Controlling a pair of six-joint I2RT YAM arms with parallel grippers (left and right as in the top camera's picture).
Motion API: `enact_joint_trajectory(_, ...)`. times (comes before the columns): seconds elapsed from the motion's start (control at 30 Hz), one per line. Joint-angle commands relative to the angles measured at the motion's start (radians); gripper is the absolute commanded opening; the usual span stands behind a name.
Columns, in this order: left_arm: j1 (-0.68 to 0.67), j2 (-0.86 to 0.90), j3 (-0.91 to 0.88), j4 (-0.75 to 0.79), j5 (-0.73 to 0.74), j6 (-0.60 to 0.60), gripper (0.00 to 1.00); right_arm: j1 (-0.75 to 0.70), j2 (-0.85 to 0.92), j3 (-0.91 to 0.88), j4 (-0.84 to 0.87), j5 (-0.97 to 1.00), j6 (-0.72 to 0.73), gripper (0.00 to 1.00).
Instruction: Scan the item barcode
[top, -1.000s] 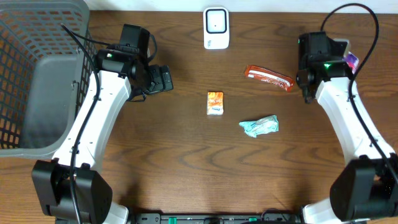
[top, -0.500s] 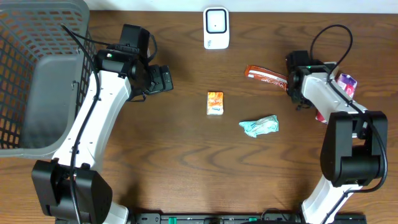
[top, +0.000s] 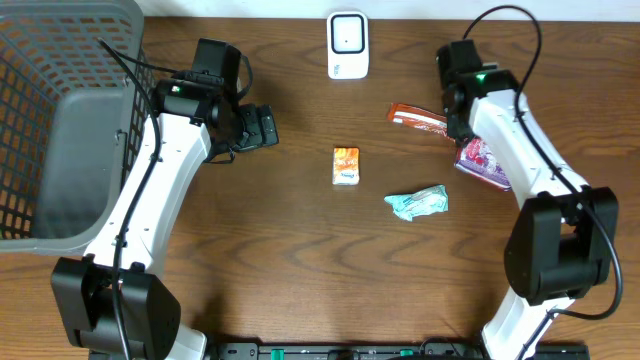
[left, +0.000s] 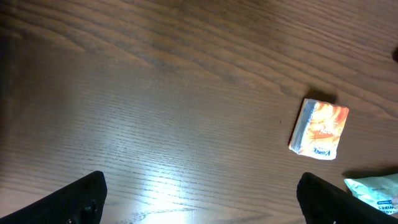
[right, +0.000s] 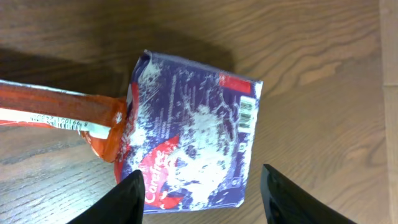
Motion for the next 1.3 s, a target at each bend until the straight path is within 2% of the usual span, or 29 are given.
enact_joint_trajectory(0.0, 0.002, 0.005, -0.007, -0.006, -0.009, 0.017, 0.98, -0.047, -0.027, 0.021, -0.012, -0.129, -0.039, 0.59)
enact_joint_trajectory(0.03, 0.002, 0.005, -0.007, -0.006, -0.009, 0.017, 0.98, -0.059, -0.025, 0.021, -0.006, -0.205, -0.064, 0.59)
enact_joint_trajectory(0.07, 0.002, 0.005, -0.007, -0.006, -0.009, 0.017, 0.98, -0.085, -0.024, 0.021, 0.014, -0.383, -0.143, 0.59)
enact_joint_trajectory(0.13, 0.002, 0.005, -0.007, -0.006, -0.009, 0.017, 0.98, -0.103, -0.024, 0.021, 0.030, -0.474, -0.159, 0.57)
enact_joint_trajectory(0.2, 0.002, 0.005, -0.007, -0.006, -0.010, 0.017, 0.98, -0.110, -0.023, 0.019, 0.039, -0.480, -0.158, 0.55)
enact_joint_trajectory(0.37, 0.002, 0.005, -0.007, -0.006, -0.009, 0.017, 0.98, -0.095, -0.011, -0.023, 0.079, -0.430, -0.158, 0.53)
enact_joint_trajectory(0.47, 0.002, 0.005, -0.007, -0.006, -0.009, 0.017, 0.98, -0.078, -0.007, -0.087, 0.098, -0.203, -0.088, 0.53)
enact_joint_trajectory(0.57, 0.002, 0.005, -0.007, -0.006, -0.009, 0.017, 0.98, -0.068, -0.005, -0.157, 0.139, -0.066, -0.068, 0.55)
enact_joint_trajectory(0.77, 0.002, 0.005, -0.007, -0.006, -0.009, 0.017, 0.98, -0.061, -0.005, -0.319, 0.312, -0.035, -0.068, 0.63)
enact_joint_trajectory(0.87, 0.002, 0.005, -0.007, -0.006, -0.009, 0.017, 0.98, -0.061, -0.005, -0.405, 0.400, -0.036, -0.068, 0.62)
enact_joint_trajectory(0.9, 0.002, 0.005, -0.007, -0.006, -0.009, 0.017, 0.98, -0.061, -0.005, -0.432, 0.426, -0.039, -0.068, 0.59)
enact_joint_trajectory(1.0, 0.002, 0.005, -0.007, -0.006, -0.009, 0.017, 0.98, -0.063, -0.005, -0.491, 0.470, -0.045, -0.068, 0.40)
enact_joint_trajectory(1.13, 0.002, 0.005, -0.007, -0.006, -0.009, 0.017, 0.98, -0.067, -0.013, -0.472, 0.418, -0.047, -0.067, 0.01)
enact_joint_trajectory(1.27, 0.002, 0.005, -0.007, -0.006, -0.009, 0.017, 0.98, -0.071, -0.034, -0.373, 0.297, -0.059, -0.053, 0.01)
